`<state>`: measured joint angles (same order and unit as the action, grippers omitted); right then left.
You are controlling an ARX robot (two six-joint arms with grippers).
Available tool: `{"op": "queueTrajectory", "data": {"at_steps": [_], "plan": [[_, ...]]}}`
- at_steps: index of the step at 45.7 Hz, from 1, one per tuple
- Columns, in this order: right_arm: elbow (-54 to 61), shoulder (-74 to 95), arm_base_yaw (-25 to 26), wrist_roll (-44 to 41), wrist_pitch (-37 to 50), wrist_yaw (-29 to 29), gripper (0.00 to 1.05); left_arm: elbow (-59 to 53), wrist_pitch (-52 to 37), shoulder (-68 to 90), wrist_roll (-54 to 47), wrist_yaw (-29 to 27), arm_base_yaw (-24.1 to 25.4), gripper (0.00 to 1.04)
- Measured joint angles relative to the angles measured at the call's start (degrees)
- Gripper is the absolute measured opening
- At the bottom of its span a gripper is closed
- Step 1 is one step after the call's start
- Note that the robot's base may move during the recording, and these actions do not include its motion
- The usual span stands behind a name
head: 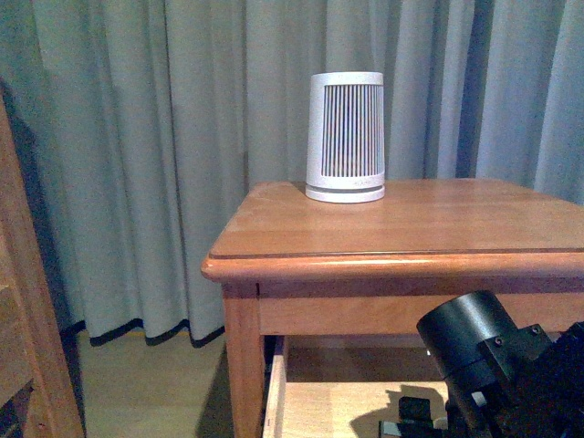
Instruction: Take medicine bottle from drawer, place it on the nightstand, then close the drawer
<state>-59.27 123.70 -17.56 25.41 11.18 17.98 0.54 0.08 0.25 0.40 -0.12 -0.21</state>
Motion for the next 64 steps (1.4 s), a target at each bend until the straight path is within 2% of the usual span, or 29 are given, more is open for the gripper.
{"op": "queueTrajectory", "data": {"at_steps": [8,9,30,39,64], "plan": [[-0.07,0.35,0.04,0.63,-0.2,0.63,0.33,0.0,0.0,0.0,0.0,0.09,0.0,0.98],[-0.07,0.35,0.04,0.76,-0.17,0.68,0.32,0.0,0.0,0.0,0.0,0.09,0.0,0.98],[4.11,-4.68,-1.4,-0.28,0.46,2.8,0.3,0.0,0.0,0.0,0.0,0.09,0.0,0.98],[9.42,-11.8,-3.21,-5.22,5.88,8.55,0.3,0.0,0.0,0.0,0.0,0.09,0.0,0.98],[20.11,-30.56,-7.61,-7.15,7.04,10.1,0.3,0.0,0.0,0.0,0.0,0.09,0.0,0.98]]}}
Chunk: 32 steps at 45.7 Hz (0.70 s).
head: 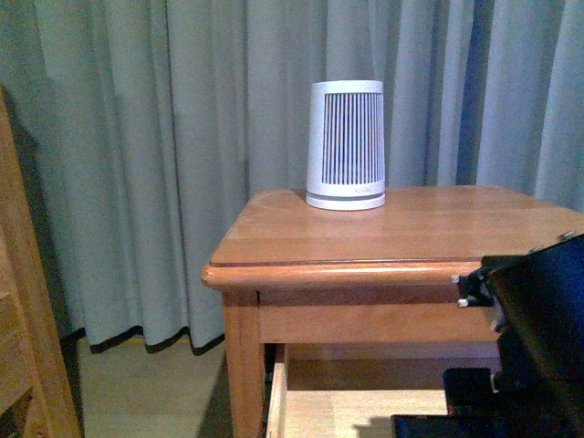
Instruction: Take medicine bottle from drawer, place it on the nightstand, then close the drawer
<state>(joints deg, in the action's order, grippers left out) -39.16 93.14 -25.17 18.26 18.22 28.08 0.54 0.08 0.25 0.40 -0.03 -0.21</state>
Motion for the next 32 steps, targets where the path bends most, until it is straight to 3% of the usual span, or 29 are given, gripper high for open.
{"op": "queueTrajectory", "data": {"at_steps": [9,16,24,32], "plan": [[4.33,-12.17,-0.24,-4.57,2.47,3.3,0.3,0.0,0.0,0.0,0.02,0.0,0.0,0.98],[4.11,-22.73,0.61,-9.66,2.36,2.75,0.3,0.0,0.0,0.0,0.0,0.0,0.0,0.98],[-4.37,-25.07,6.99,-14.56,1.81,-2.69,0.3,0.0,0.0,0.0,0.0,0.0,0.0,0.98],[-16.94,-13.57,15.41,-15.76,2.03,-8.76,0.3,0.0,0.0,0.0,0.0,-0.02,0.0,0.98]]}}
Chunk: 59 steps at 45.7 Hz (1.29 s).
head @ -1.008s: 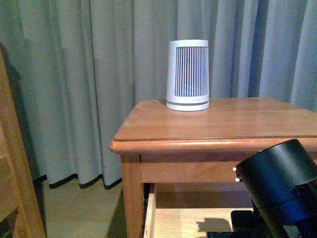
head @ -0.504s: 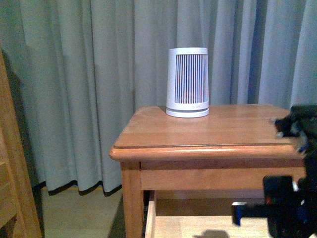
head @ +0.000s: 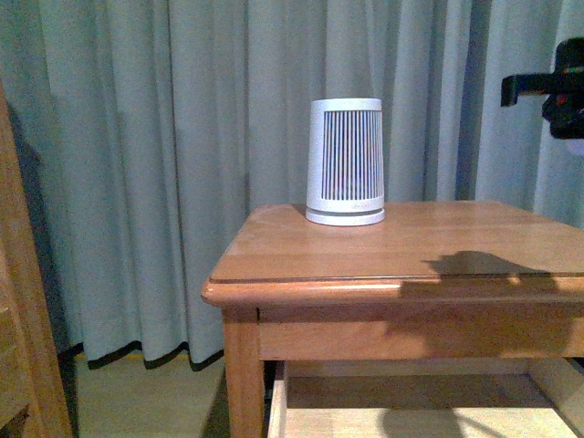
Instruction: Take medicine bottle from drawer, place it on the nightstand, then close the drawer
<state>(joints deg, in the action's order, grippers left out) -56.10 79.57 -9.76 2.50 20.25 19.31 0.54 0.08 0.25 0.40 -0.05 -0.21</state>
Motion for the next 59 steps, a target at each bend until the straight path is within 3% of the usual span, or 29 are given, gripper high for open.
{"op": "queueTrajectory", "data": {"at_steps": [5,16,33,45,51,59], "plan": [[-7.96,9.09,3.23,-0.72,-3.41,-2.78,0.3,0.0,0.0,0.0,0.0,0.02,0.0,0.98],[-20.57,23.78,7.1,0.94,-12.94,-2.78,0.3,0.0,0.0,0.0,0.02,0.02,0.0,0.98],[-27.26,32.28,8.61,3.72,-15.67,-3.87,0.29,0.0,0.0,0.0,0.0,0.02,0.0,0.98],[-26.32,32.98,8.57,3.48,-12.09,-5.25,0.8,0.0,0.0,0.0,0.0,0.02,0.0,0.98],[-25.73,32.89,8.41,2.8,-10.21,-5.42,0.98,0.0,0.0,0.0,0.0,0.02,0.0,0.98],[-24.96,31.28,7.56,1.62,-4.57,-6.73,0.98,0.0,0.0,0.0,0.02,0.02,0.0,0.98]]}}
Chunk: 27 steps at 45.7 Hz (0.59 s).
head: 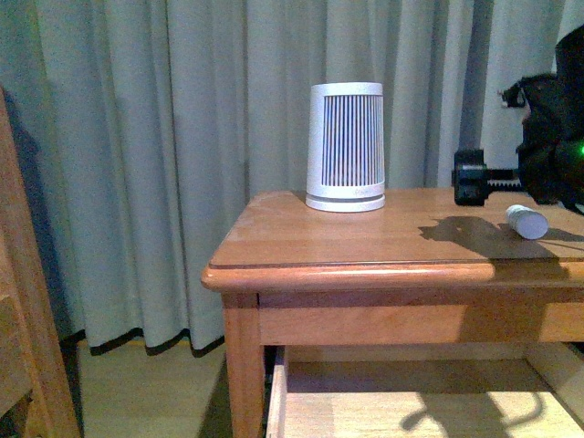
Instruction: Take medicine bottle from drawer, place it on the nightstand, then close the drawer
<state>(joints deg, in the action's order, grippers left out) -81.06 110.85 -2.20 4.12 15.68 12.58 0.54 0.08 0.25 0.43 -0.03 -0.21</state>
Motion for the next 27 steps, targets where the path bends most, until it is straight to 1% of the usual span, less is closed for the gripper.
{"op": "queueTrajectory", "data": {"at_steps": [8,15,17,21,24,27], "plan": [[1.03,-9.35,-0.52,-0.55,1.86,-1.68,0.98,0.0,0.0,0.0,-0.02,0.0,0.0,0.98],[8.5,-18.03,0.2,0.63,2.82,-0.98,0.98,0.0,0.0,0.0,-0.02,0.0,0.0,0.98],[13.97,-22.77,0.59,1.7,4.07,-0.81,0.98,0.0,0.0,0.0,-0.02,0.0,0.0,0.98],[25.57,-32.79,1.05,4.37,4.81,-3.19,0.98,0.0,0.0,0.0,-0.02,0.0,0.0,0.98],[35.41,-41.22,1.03,6.4,3.76,-5.25,0.98,0.0,0.0,0.0,-0.02,0.0,0.0,0.98],[43.98,-48.33,0.57,7.32,2.54,-6.03,0.98,0.0,0.0,0.0,-0.02,0.0,0.0,0.98]]}}
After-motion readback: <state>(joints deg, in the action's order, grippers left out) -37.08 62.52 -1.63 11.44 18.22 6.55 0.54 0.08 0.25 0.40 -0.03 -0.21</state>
